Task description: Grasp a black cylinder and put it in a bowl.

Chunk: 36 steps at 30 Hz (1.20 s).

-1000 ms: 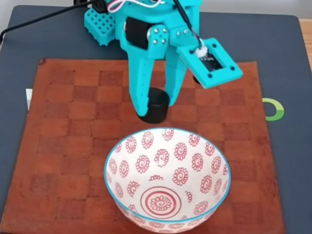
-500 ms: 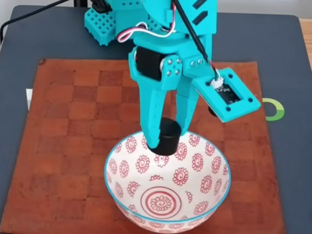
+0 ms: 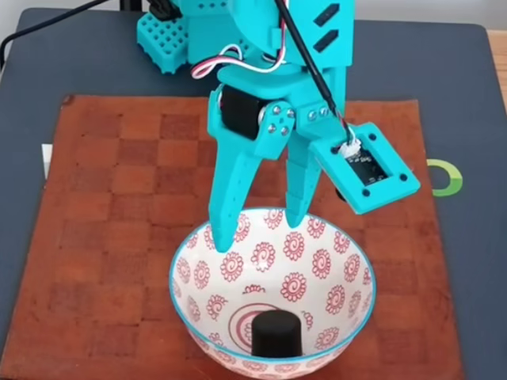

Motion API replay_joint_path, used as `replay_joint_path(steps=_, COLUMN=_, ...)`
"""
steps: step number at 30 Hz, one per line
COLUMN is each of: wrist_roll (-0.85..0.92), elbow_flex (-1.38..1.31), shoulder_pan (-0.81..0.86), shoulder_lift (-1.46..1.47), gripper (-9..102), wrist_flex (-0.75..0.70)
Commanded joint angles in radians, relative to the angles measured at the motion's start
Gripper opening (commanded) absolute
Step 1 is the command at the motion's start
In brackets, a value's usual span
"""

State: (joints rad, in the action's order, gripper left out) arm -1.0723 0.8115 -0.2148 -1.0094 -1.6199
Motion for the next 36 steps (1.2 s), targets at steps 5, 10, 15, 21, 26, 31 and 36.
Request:
replay_joint_path(steps=5, wrist_roll=-0.023, elbow_flex=0.189, shoulder_pan=0.021, shoulder_lift=-0.204, gripper=25, wrist_flex=0.012)
replay_joint_path(steps=10, wrist_roll=-0.061, elbow_flex=0.419, shoulder_pan=0.023, shoulder_lift=-0.367, gripper=25, wrist_flex=0.058)
replay_joint_path(steps=15, wrist_roll=-0.110, elbow_flex=0.687, shoulder_pan=0.015, shoulder_lift=-0.563, gripper=25, wrist_flex=0.163)
replay_joint_path(steps=21, wrist_roll=-0.183, elbow_flex=0.959, shoulder_pan=0.002, shoulder_lift=-0.781, gripper=25, wrist_flex=0.253)
replay_joint_path(steps=26, wrist_roll=-0.250, elbow_flex=1.146, shoulder_pan=-0.012, shoulder_lift=-0.946, gripper=25, wrist_flex=0.278)
replay_joint_path(steps=31, wrist_roll=-0.290, elbow_flex=1.373, shoulder_pan=-0.011, shoulder_lift=-1.143, gripper=25, wrist_flex=0.394)
replay_joint_path(steps=36, wrist_roll=-0.325, elbow_flex=1.568, shoulder_pan=-0.005, shoulder_lift=-1.304, gripper=25, wrist_flex=0.472)
